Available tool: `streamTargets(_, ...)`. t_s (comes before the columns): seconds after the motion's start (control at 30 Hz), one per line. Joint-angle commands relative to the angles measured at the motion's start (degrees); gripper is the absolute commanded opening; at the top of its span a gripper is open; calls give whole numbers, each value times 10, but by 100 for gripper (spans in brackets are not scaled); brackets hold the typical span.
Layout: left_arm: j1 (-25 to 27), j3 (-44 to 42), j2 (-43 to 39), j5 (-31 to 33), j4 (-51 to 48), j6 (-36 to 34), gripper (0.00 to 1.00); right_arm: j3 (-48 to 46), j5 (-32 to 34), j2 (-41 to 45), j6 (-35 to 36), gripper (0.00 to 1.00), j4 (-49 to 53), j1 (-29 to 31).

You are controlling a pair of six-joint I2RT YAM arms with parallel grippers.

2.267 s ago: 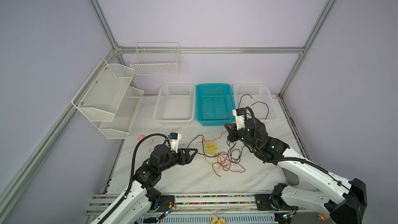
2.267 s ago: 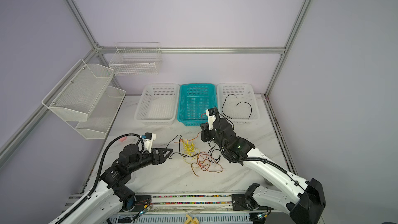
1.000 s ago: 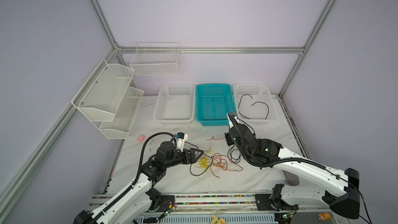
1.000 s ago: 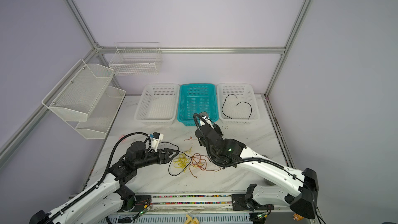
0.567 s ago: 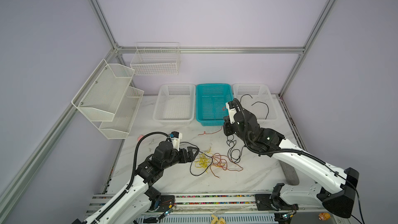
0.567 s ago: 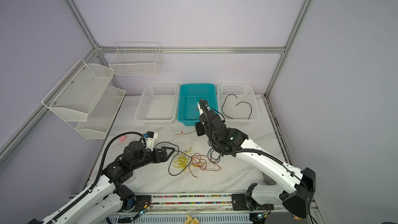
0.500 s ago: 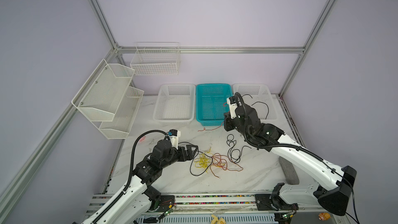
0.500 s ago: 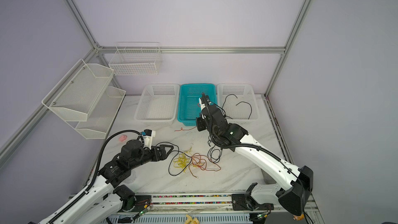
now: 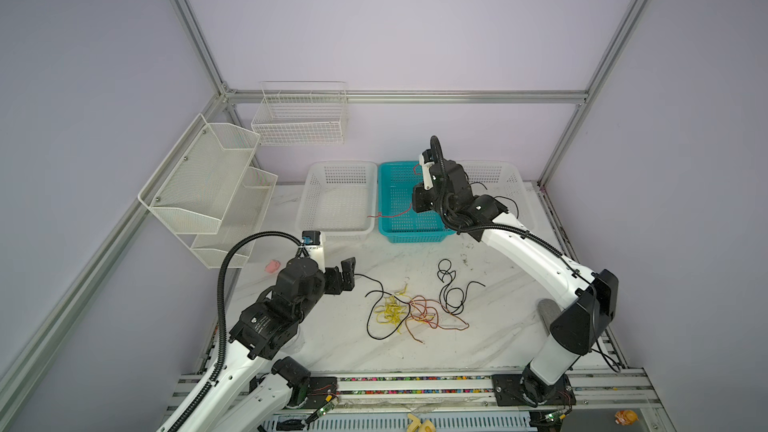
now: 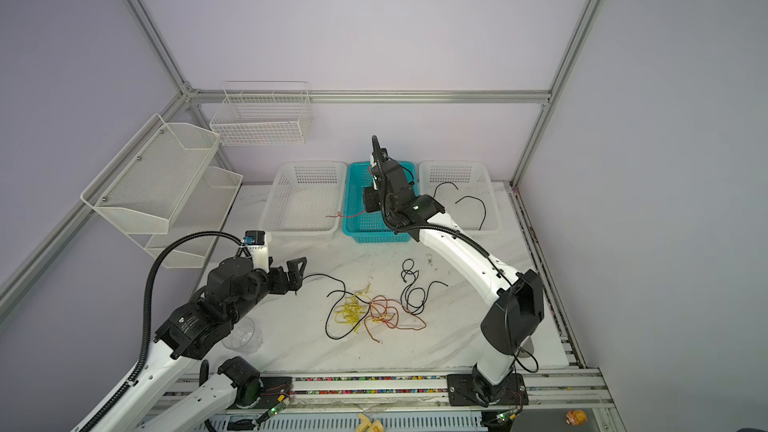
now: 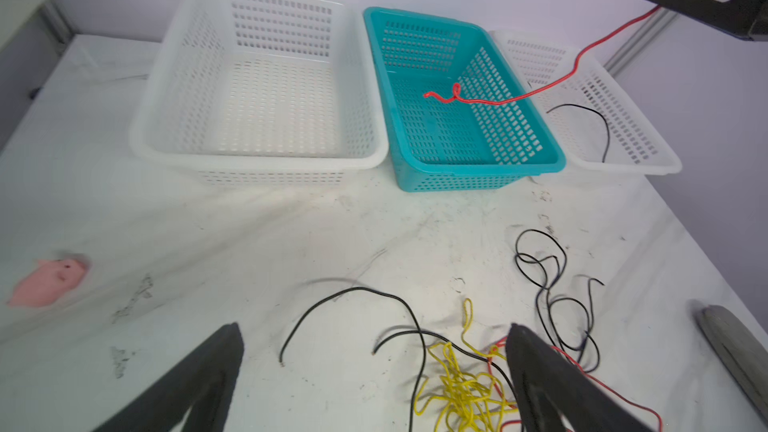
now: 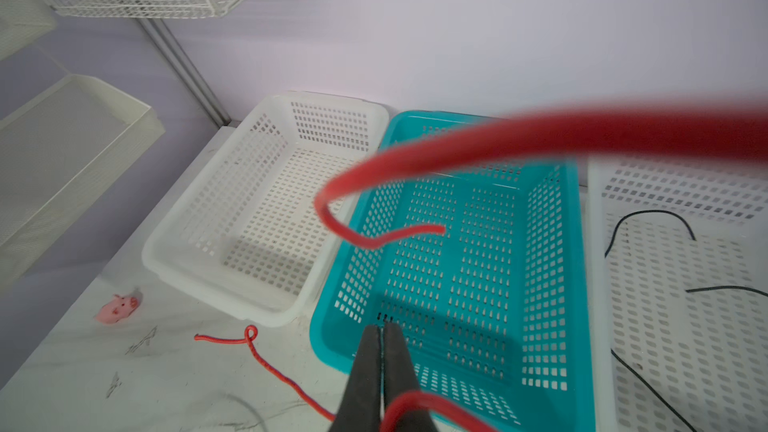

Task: Untangle the cables
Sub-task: 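Carry the red wire over the teal basket with the right gripper, then lower the red wire into the teal basket and open the right gripper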

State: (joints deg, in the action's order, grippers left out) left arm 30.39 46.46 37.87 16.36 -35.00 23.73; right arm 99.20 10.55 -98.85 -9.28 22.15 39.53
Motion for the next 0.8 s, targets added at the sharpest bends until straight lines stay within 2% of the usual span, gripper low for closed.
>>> streamTargets(0.0,-3,-38,-33,79,41,-33,99,25,25,-16,10,0,18,-11)
streamTargets(0.13,-6,-70,-53,82,61,-31,100,28,40,-28,9,0,18,-33)
streamTargets(0.27,-9,-79,-60,114,57,-43,100,21,42,-23,7,0,8,-53)
streamTargets(0.43,-9,-85,-71,141,55,-47,100,20,86,-35,10,0,14,-57)
streamTargets(0.63,-9,-89,-70,136,59,-50,100,30,130,-56,18,0,20,-58)
streamTargets(0.77,-9,-88,-63,128,59,-53,100,46,136,-79,20,0,36,-57)
